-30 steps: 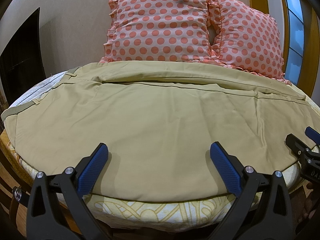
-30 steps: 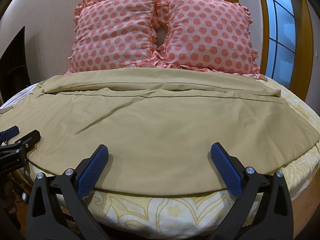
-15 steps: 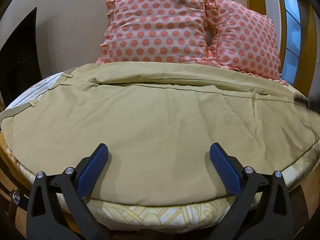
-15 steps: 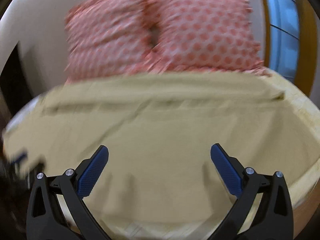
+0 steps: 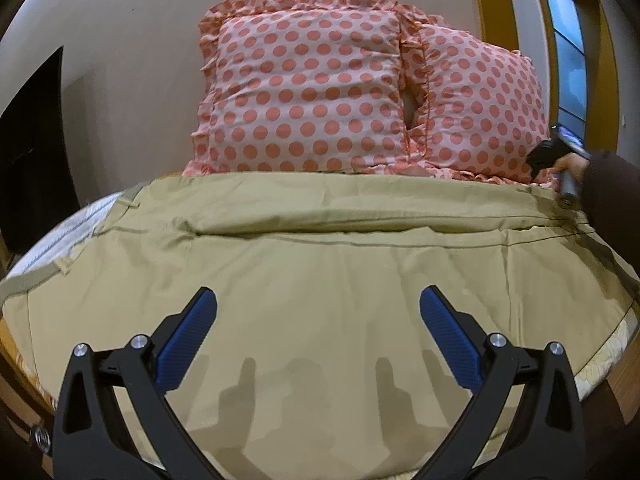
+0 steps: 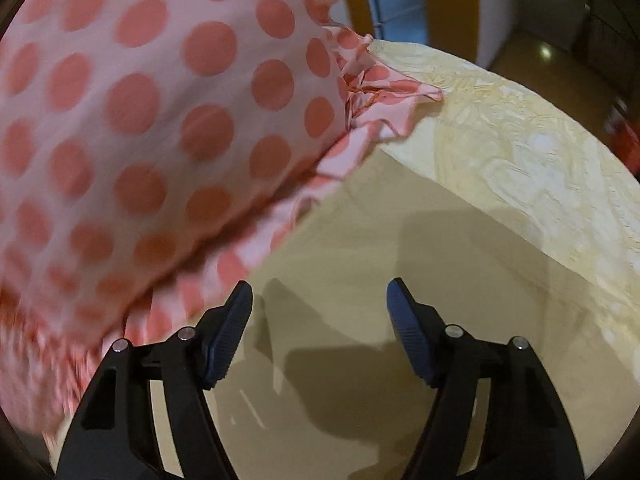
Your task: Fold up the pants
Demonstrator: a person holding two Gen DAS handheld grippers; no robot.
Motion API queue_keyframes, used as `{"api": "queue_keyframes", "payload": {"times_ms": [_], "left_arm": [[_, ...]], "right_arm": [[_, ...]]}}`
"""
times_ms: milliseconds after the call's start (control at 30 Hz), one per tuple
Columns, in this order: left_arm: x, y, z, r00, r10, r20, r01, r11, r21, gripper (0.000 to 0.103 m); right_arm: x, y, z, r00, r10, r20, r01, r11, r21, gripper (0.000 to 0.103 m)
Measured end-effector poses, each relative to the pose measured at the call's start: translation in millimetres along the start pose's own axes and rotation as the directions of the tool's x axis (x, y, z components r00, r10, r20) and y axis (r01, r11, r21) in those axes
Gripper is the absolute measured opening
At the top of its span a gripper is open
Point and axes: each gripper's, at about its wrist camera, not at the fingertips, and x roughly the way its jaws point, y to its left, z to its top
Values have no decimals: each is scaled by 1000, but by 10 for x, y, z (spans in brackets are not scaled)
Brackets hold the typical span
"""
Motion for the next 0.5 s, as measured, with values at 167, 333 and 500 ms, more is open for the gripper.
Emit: {"api": "queue_keyframes", "payload": {"times_ms": [167,333,500], "left_arm": [[111,-1,49,1000,-14,-15,14,1000,13,101],[168,84,43,999,-24,-31,24,999,-26,101],[81,227,25,1000,-5,-24,3,997,-72,101]], "right_arm": [[113,182,-27,989,-123,86,136,978,-158,63],[-4,-83,-129,994,9,107,10,984,-178,10],[-357,-765,-279,937,324,131,-325,946,-16,4]]}}
